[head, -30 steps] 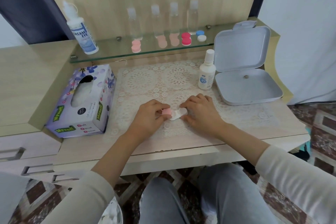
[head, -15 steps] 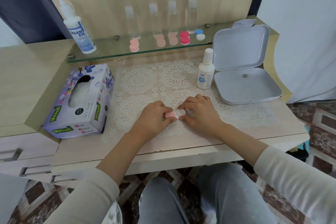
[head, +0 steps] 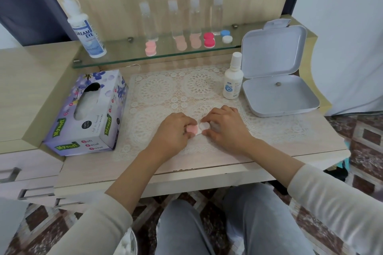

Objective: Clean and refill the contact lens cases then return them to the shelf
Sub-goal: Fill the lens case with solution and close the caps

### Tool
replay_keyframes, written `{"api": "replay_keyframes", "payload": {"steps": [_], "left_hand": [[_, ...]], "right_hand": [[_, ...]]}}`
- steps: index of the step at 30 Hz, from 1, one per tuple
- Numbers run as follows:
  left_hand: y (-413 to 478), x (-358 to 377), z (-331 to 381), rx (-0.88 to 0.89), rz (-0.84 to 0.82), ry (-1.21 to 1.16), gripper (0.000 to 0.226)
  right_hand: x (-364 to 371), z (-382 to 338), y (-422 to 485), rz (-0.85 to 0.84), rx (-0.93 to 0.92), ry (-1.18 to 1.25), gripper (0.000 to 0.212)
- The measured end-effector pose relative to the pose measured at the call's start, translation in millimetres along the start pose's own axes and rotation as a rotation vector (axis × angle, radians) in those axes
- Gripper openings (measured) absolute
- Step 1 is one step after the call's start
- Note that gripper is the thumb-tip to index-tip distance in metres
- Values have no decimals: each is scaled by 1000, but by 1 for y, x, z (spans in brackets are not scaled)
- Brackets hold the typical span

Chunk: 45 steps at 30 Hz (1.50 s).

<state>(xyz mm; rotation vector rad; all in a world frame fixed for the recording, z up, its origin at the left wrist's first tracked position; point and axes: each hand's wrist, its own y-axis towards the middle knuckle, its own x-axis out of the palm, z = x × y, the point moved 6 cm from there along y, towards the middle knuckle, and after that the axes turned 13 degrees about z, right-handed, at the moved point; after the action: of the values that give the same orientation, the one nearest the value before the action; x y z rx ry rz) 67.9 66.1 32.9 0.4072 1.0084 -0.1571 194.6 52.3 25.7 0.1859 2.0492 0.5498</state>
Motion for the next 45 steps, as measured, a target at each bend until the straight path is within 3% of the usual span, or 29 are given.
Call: {"api": "replay_keyframes", "payload": {"steps": [2, 5, 9, 20, 23, 26, 32, 40, 45], "left_hand": [[-1, -1, 1, 26, -39, -64, 36], [0, -2, -5, -89, -26, -22, 44], [0, -1, -6, -163, 50, 60, 36], [0, 8, -6, 42, 77, -28, 23], [-4, 7, -9, 26, 102, -84, 24], [-7, 6, -13, -18, 127, -157, 31], [-12, 4, -18, -42, 145, -235, 53], [-20, 6, -24, -68, 196, -288, 52], [-19, 8, -22, -52, 227, -254, 46]], "right_hand": [[0, 0, -1, 10, -7, 10, 22], [0, 0, 0, -9, 0, -14, 25], [-1, 0, 1, -22, 5, -13, 28], [0, -2, 2, -63, 4, -52, 29], [0, -6, 5, -183, -47, -190, 39], [-9, 0, 12, -197, -10, -211, 48], [-24, 19, 8, -260, 70, -286, 42], [-26, 17, 8, -232, 48, -308, 34], [-26, -7, 17, -154, 63, -162, 29]]}}
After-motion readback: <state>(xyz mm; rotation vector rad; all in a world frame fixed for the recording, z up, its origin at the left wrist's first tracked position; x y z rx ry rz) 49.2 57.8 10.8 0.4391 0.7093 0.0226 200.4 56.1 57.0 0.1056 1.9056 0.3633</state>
